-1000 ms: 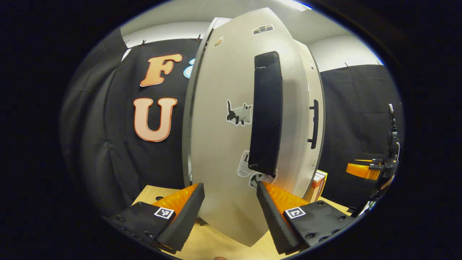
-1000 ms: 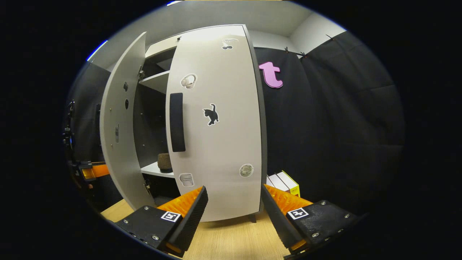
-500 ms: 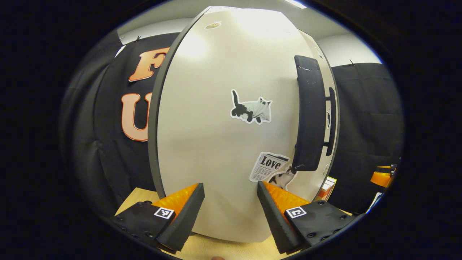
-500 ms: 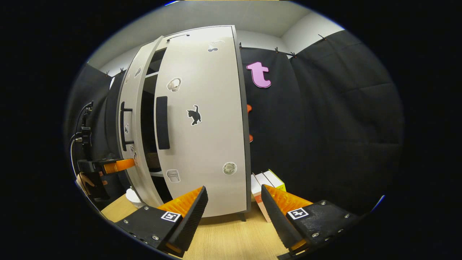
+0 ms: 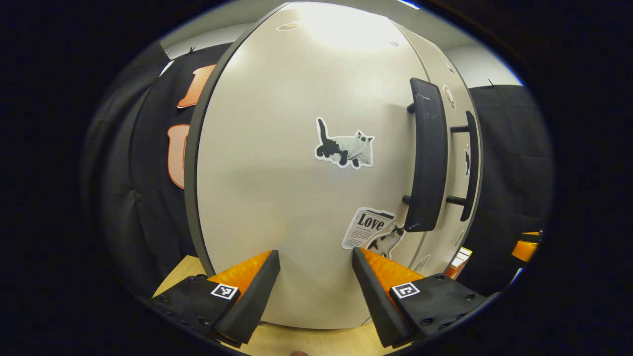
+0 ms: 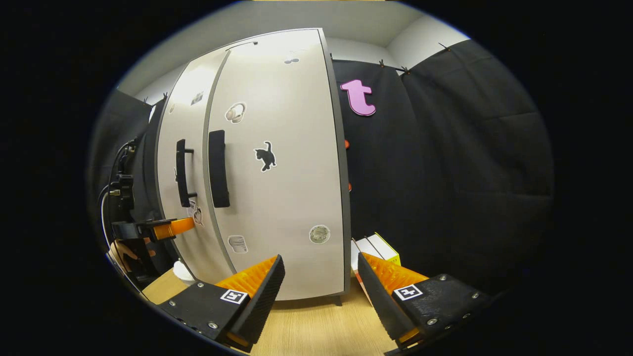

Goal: Grab one shoe with the right hand and put it into the shoe cabinet, grab the other shoe with the left hand and put it into the shoe cabinet; then close the right door with the right hand and the left door with the left hand.

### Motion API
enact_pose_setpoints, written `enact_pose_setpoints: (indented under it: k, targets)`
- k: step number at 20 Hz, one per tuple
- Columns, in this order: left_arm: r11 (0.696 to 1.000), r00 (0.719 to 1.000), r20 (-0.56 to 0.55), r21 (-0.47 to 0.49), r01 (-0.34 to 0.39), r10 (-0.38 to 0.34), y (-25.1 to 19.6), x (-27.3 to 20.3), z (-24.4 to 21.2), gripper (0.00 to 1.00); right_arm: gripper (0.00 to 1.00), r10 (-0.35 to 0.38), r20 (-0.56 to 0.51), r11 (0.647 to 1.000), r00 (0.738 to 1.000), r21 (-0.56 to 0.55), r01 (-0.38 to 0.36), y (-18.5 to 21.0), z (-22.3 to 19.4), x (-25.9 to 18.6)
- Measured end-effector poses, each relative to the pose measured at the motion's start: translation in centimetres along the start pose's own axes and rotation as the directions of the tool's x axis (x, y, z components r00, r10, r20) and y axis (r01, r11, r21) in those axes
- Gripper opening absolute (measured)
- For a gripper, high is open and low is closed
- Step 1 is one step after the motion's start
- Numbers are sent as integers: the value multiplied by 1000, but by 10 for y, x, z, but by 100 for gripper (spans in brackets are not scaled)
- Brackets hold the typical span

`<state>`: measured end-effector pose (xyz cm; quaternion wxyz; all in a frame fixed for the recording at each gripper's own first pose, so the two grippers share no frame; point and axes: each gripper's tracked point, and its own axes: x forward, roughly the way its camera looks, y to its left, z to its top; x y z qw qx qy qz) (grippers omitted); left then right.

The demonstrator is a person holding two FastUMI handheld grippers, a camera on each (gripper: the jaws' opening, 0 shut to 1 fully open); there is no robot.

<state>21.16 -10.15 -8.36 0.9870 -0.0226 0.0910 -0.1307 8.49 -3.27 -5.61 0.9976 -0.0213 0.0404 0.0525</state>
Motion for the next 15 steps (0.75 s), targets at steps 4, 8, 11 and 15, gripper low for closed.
enact_pose_setpoints:
  k: [4,8,11,15]
  targets:
    - [999,1000,8,-49,16,-16,-3,-29,35,97,92,28,13,1000,1000,-12,-28,5,34,1]
    - [999,997,53,3,-48,48,26,-80,94,97,92,47,29,998,998,-50,-46,7,78,-10]
    - [993,986,124,30,-113,108,53,-124,138,96,92,69,58,997,996,-49,-66,12,112,-19]
    - [976,960,203,64,-208,192,94,-188,180,96,85,86,92,996,992,-23,-84,12,147,-37]
